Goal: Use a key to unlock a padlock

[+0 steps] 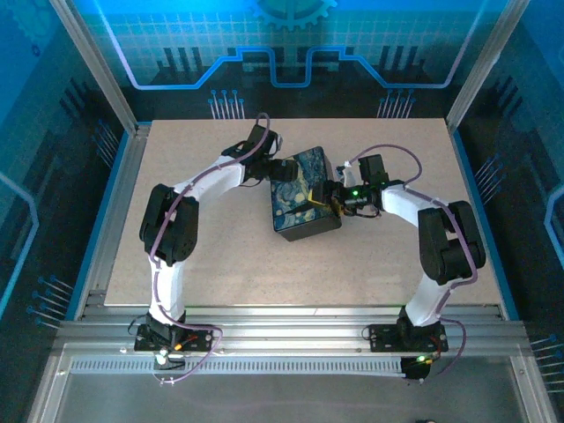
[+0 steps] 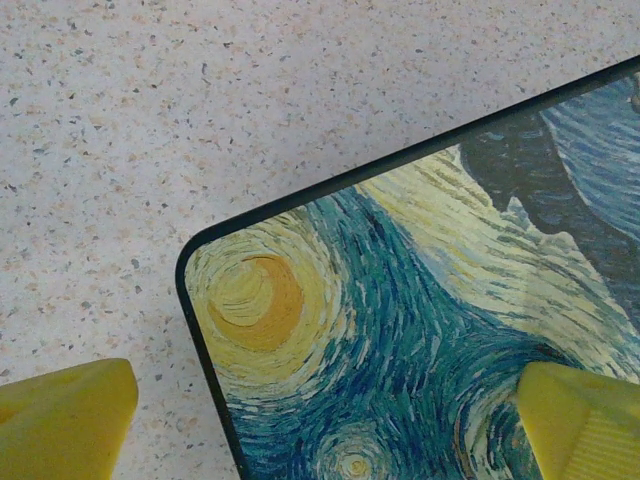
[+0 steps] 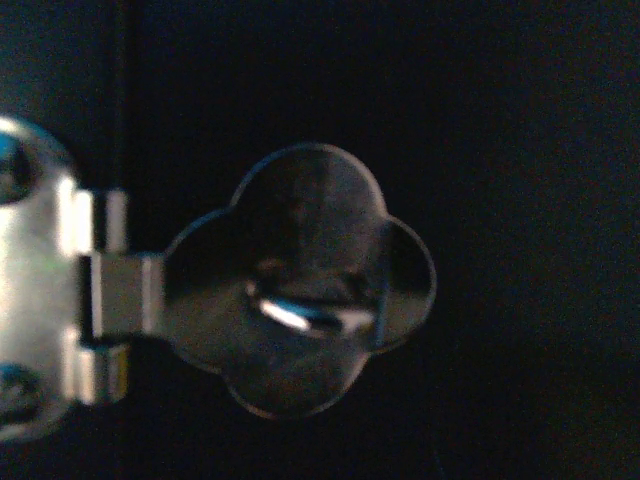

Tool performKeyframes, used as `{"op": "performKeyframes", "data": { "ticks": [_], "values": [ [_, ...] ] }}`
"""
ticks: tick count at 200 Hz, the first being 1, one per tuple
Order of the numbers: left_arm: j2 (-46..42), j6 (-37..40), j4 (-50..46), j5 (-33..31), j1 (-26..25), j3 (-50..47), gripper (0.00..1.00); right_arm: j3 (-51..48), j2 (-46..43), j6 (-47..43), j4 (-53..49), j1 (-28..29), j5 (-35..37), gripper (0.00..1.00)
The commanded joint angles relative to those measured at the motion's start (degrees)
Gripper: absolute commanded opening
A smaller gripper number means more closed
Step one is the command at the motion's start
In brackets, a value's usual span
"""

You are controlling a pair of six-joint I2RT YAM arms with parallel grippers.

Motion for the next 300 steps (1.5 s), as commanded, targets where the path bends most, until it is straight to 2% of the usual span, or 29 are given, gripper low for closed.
{"op": "performKeyframes", "data": {
  "ticks": [1, 76, 106, 147, 204, 218, 252, 284, 300],
  "values": [
    [1.92, -0.57, -0.83, -1.09, -0.33, -2.47, 0.98, -0.71, 0.63, -0.92, -0.72, -1.0, 1.53, 1.0],
    [3.64, -3.77, 4.29, 2.57, -0.34, -8.34, 0.97, -3.7, 3.38, 12.48, 9.56, -7.58, -9.49, 1.0],
    [4.26, -3.94, 4.75, 2.48, -0.36, -8.88, 0.97, -3.18, 2.7, 12.19, 5.13, -8.79, -4.97, 1.0],
    [4.76, -4.06, 4.77, 2.48, -0.31, -8.81, 0.96, -0.25, 1.4, 11.25, -6.82, -9.53, 4.43, 1.0],
    [4.98, -3.89, 4.49, 2.29, -0.34, -8.12, 0.97, 0.33, 0.55, 15.53, -8.21, -9.63, 7.98, 1.0],
    [5.07, -3.73, 4.5, 2.45, -0.34, -8.1, 0.96, -0.54, 0.25, 16.05, -4.7, -9.93, 4.88, 1.0],
    [5.42, -3.14, 4.44, 2.17, -0.14, -8.11, 0.96, -4.67, -0.99, 19.79, 11.27, -10.16, -6.71, 1.0],
    [5.96, -3.08, 4.13, 1.6, 0.51, -8.19, 0.95, -3.72, -2.98, 14.34, 8.24, -10.63, -8.56, 1.0],
    [6.12, -3.04, 4.19, 1.55, 0.78, -8.58, 0.95, -2.94, -3.69, 10.91, 3.66, -11.22, -6.63, 1.0]
  ]
}}
